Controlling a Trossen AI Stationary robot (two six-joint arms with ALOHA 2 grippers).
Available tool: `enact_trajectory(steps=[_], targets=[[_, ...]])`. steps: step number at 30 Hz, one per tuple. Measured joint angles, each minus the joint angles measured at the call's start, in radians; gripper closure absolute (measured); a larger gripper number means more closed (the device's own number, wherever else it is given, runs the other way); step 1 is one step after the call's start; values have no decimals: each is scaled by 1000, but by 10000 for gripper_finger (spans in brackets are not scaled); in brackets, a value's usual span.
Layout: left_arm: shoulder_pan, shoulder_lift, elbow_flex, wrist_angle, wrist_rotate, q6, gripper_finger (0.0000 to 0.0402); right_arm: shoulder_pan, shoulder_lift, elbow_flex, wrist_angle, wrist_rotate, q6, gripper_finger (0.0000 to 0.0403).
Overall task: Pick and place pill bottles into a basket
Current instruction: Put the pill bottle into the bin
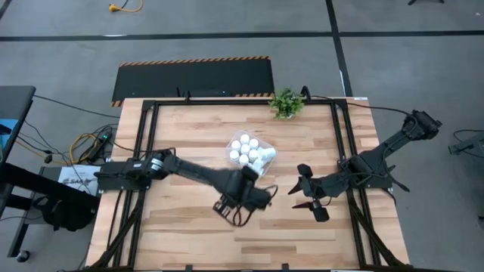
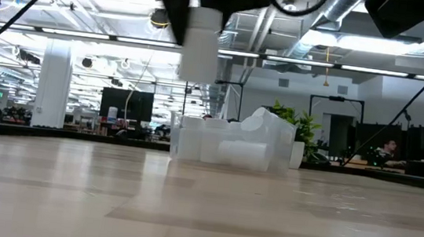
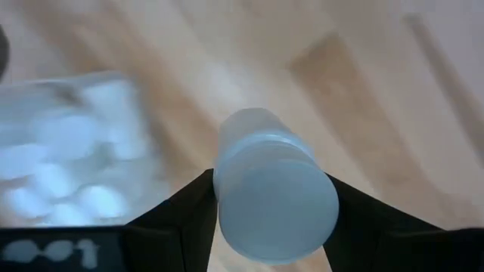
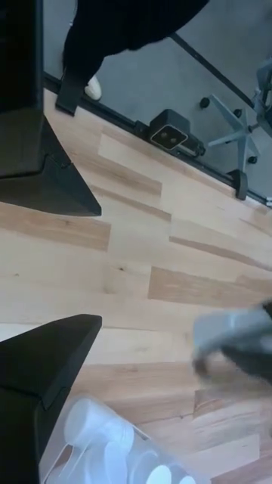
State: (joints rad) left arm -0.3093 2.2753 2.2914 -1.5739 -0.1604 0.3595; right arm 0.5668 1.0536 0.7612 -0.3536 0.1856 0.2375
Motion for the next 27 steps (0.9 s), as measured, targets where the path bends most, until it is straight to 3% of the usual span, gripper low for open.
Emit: enact_trajectory(steps=[3, 12, 19, 27], targets=[[46, 0, 65, 5, -29, 34, 222, -15, 0, 0, -5, 0, -3, 184], [238, -35, 49, 20, -12, 68, 222, -102, 0, 0, -38, 0, -62, 184], [399, -35, 49, 128, 182, 74, 222, -194, 0, 0, -68, 0, -63, 184], [493, -36, 37, 171, 371, 98, 222, -291, 0, 0, -106, 0, -89, 184]])
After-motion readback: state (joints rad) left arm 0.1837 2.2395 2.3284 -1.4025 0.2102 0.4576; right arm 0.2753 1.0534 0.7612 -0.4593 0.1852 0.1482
